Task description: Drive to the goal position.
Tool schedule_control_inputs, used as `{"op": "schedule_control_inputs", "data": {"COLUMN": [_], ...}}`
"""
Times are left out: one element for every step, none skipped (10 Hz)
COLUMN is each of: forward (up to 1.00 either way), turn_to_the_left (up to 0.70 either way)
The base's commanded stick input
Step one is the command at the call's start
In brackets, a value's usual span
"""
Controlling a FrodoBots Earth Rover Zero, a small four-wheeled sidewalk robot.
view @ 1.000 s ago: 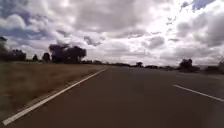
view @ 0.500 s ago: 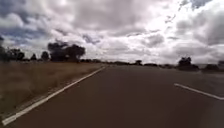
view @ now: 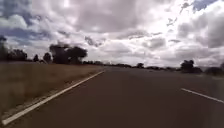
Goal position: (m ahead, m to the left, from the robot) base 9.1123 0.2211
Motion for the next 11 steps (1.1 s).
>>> {"op": "schedule_control_inputs", "data": {"forward": [0.70, 0.70, 0.70, 0.70, 0.70, 0.70, 0.70, 0.70, 0.70, 0.70, 0.70], "turn_to_the_left": [0.00, 0.00, 0.00, 0.00, 0.00, 0.00, 0.00, 0.00, 0.00, 0.00, 0.00]}}
